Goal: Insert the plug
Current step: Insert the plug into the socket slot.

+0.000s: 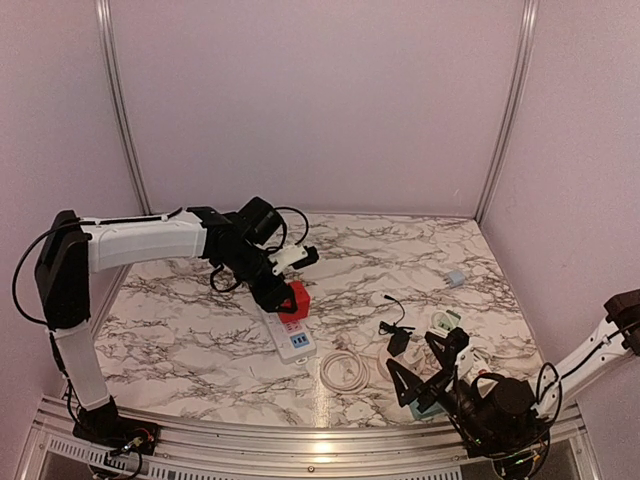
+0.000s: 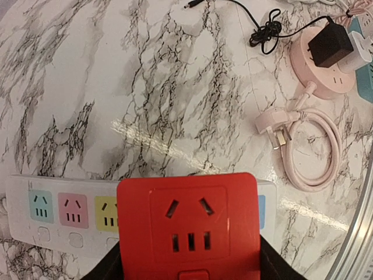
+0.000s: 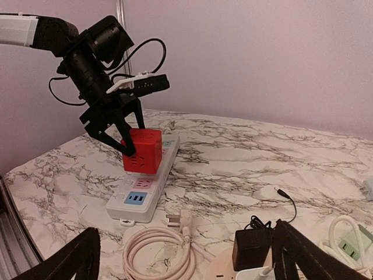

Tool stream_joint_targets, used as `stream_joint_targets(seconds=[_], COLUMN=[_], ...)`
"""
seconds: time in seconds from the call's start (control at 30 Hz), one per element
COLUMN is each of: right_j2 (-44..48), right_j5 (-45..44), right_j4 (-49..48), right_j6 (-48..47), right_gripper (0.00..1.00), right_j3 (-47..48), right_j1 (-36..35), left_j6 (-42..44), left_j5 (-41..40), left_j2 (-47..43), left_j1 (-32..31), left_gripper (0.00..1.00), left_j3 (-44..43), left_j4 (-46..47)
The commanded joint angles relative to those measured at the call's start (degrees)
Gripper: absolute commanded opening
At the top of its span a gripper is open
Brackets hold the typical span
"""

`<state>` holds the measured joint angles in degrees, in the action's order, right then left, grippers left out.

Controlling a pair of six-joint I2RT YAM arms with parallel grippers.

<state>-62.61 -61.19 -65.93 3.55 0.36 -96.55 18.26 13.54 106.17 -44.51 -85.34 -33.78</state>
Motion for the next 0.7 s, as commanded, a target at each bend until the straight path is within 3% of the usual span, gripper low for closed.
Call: stream_joint_targets(seconds=[0.0, 0.4, 0.67], right_j2=[2.1, 13.7, 27.7], right_j5=[-5.4, -10.8, -12.0], right_j4=[3.9, 14.8, 28.2], right_j6=[3.6, 10.8, 17.7], right_gripper=[0.97, 0.97, 0.98], right_j3=[-4.8, -6.2, -7.5], right_j1=[-0.3, -0.3, -0.3], left_j6=[0.8, -2.5, -5.9], left_j5=[3.3, 9.7, 9.6], left_j2=[-2.2, -3.0, -10.7], left_j1=[2.0, 4.5, 4.5], left_gripper=[0.00, 0.00, 0.00], left_j3=[5.0, 12.0, 14.9], left_j4=[4.6, 14.6, 15.7])
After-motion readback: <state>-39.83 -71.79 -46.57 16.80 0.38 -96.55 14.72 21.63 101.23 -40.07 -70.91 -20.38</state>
